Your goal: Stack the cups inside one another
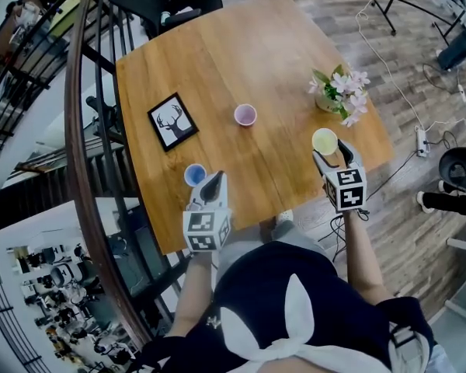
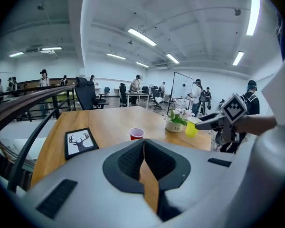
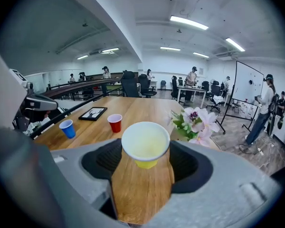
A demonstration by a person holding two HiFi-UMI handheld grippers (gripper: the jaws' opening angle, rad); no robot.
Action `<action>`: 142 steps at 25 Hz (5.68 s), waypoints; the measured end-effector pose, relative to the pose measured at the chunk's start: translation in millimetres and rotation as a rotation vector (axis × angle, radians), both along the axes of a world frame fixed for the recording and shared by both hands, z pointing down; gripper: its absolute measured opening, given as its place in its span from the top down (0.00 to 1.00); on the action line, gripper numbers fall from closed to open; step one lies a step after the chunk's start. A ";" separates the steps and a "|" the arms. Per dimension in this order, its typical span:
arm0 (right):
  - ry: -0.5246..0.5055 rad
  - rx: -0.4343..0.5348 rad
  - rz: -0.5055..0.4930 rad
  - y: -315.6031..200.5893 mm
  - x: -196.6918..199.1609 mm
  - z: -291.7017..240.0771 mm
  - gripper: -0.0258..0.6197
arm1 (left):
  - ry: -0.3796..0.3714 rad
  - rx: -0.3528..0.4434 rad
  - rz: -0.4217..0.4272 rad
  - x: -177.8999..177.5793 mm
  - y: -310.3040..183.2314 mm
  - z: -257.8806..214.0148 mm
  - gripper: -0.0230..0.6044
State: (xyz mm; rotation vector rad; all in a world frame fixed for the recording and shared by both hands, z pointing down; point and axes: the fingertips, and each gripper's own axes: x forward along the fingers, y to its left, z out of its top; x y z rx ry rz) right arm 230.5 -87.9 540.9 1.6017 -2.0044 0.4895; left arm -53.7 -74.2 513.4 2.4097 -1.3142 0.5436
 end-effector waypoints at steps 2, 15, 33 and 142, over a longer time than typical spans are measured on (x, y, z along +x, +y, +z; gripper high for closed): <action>-0.007 0.012 -0.012 -2.1 -6.8 -8.1 0.48 | 0.004 0.001 0.000 -2.2 -2.8 -0.6 0.93; -0.018 0.038 -0.081 -11.6 -45.6 -25.1 0.48 | 0.028 -0.009 -0.003 -14.6 -23.8 1.9 0.93; -0.017 0.033 -0.202 -39.5 -100.7 -25.5 0.48 | 0.054 -0.036 -0.080 -50.4 -32.7 9.7 0.93; -0.064 -0.050 -0.603 -81.5 -256.1 14.6 0.44 | 0.164 -0.049 -0.331 -130.7 -42.2 8.5 0.94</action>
